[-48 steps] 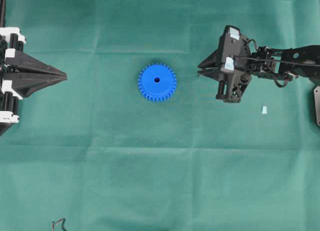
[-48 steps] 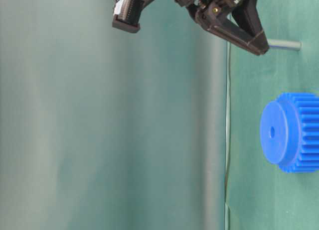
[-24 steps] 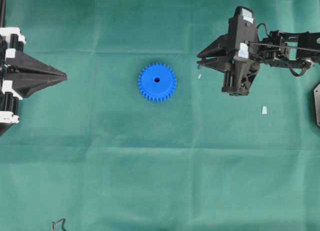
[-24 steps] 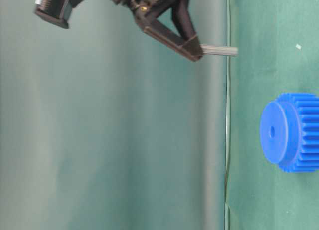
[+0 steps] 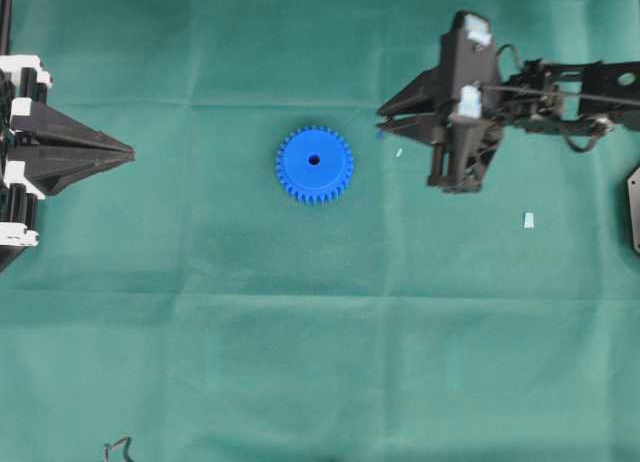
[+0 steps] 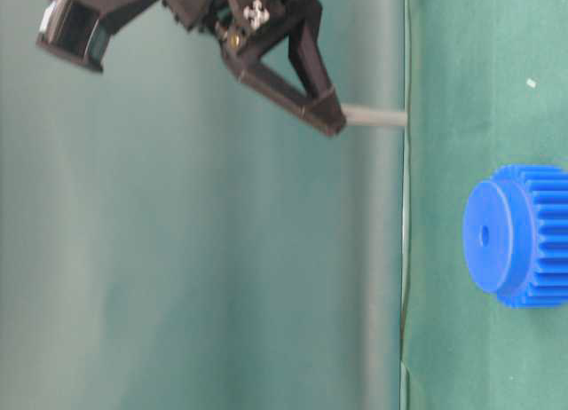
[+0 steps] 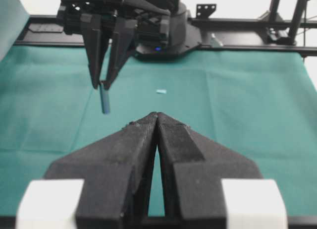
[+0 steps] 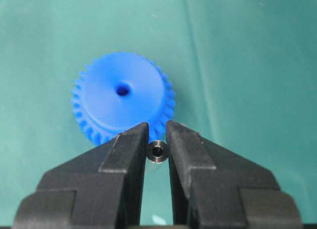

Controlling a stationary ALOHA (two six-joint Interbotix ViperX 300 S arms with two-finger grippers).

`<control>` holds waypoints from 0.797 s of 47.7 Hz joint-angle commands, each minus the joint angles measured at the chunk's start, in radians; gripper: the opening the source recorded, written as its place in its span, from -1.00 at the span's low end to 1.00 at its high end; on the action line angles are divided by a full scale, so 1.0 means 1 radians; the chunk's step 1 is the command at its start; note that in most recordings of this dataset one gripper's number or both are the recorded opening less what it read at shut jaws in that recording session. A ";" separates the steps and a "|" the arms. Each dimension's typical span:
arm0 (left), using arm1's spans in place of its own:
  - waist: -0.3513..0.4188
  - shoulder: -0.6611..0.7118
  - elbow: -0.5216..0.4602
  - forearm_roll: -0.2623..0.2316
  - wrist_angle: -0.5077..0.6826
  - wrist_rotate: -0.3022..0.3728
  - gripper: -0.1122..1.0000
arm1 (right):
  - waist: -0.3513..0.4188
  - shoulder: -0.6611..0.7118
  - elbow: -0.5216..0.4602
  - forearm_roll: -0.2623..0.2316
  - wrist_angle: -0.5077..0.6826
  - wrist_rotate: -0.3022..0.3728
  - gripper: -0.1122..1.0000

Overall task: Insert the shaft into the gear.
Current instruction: 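Lift the shaft and carry it left over the blue gear's center hole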

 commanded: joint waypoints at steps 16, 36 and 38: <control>-0.002 0.003 -0.031 0.003 0.000 -0.009 -0.80 | 0.040 0.186 -0.245 -0.002 0.023 -0.002 -0.53; -0.002 0.003 -0.031 0.003 0.014 -0.009 -0.80 | 0.041 0.235 -0.255 0.000 0.008 0.005 -0.53; -0.002 0.005 -0.031 0.003 0.014 -0.009 -0.80 | 0.041 0.244 -0.250 0.002 -0.005 0.005 -0.53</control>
